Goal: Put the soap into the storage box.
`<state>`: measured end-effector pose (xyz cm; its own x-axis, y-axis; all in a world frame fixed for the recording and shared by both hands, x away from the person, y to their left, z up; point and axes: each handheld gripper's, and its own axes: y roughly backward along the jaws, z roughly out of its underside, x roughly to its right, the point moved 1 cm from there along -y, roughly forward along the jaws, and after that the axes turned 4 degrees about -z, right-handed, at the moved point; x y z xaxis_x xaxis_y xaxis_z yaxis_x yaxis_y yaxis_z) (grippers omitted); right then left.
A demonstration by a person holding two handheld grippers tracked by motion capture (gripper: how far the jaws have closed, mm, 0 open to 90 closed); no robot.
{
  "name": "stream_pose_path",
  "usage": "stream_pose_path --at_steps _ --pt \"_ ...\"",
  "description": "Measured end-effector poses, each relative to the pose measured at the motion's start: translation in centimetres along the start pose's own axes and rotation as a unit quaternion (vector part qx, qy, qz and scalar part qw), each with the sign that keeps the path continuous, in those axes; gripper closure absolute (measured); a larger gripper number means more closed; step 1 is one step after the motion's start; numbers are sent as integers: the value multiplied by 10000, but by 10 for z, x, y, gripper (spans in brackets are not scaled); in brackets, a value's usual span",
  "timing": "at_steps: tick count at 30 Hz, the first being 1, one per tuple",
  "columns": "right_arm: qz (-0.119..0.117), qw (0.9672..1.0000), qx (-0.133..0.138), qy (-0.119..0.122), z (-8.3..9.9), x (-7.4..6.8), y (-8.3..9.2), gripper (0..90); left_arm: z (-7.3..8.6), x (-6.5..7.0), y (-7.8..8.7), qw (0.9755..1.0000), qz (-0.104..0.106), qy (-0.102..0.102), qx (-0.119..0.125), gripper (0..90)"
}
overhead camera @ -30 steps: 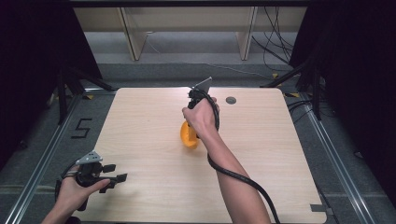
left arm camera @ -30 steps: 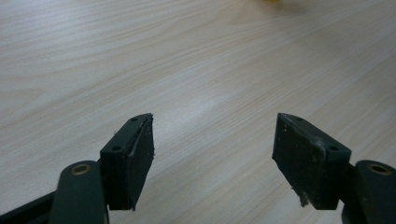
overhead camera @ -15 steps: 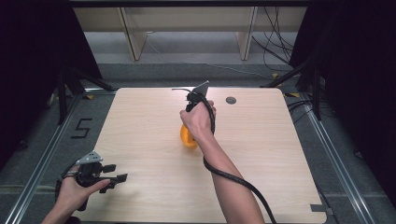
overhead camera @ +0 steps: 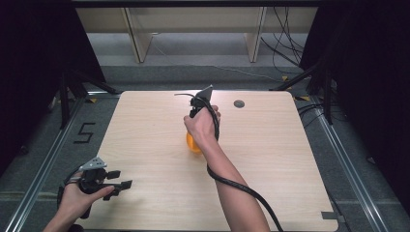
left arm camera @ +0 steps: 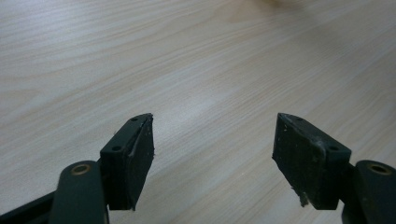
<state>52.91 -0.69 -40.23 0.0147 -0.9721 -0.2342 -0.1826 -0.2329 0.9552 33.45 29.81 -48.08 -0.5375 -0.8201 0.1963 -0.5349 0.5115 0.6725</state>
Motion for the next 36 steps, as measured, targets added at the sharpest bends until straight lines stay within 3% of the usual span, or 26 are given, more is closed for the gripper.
stream_pose_path --at_steps 2,4,5,8,9,11,13,15,20,24,25,27,30,32,35,36 --pt "15 9998 59 210 0 1 0 595 0 0 0 10000 -7 6 7 285" --pt "-89 9997 53 204 1 0 3 549 0 0 -1 10000 -8 8 5 285" --pt "-77 9991 71 400 0 2 5 516 0 0 -1 10000 -9 8 4 285" --pt "-98 9988 172 447 1 1 10 490 0 0 0 10000 -10 12 7 285" --pt "-55 9975 200 671 1 3 10 481 0 0 -1 10000 -11 15 8 285" --pt "-133 9974 165 688 1 2 11 471 0 0 -1 10000 -11 15 7 285" --pt "-160 9984 200 502 0 0 12 464 0 0 0 10000 -8 12 5 285" --pt "-212 9985 192 461 1 0 13 458 0 0 0 10000 -6 20 10 285" --pt "-327 9972 317 589 2 0 18 433 0 0 0 10000 -1 13 8 285" --pt "-454 9971 315 530 6 -1 27 413 1 0 0 10000 -32 38 37 285" --pt "-498 9957 400 675 9 4 35 411 1 0 1 10000 -79 37 22 285" --pt "-538 9952 401 717 12 8 38 409 1 0 1 10000 -86 26 17 285" --pt "-528 9931 348 992 26 33 50 400 1 -1 1 9999 -106 15 16 285" --pt "-554 9933 289 976 31 40 52 401 0 0 1 9999 -111 31 31 285" --pt "-666 9897 318 1230 48 67 54 415 0 0 1 9999 -135 50 35 286" --pt "-632 9907 216 1184 63 84 55 434 0 -1 1 9999 -152 63 33 286"
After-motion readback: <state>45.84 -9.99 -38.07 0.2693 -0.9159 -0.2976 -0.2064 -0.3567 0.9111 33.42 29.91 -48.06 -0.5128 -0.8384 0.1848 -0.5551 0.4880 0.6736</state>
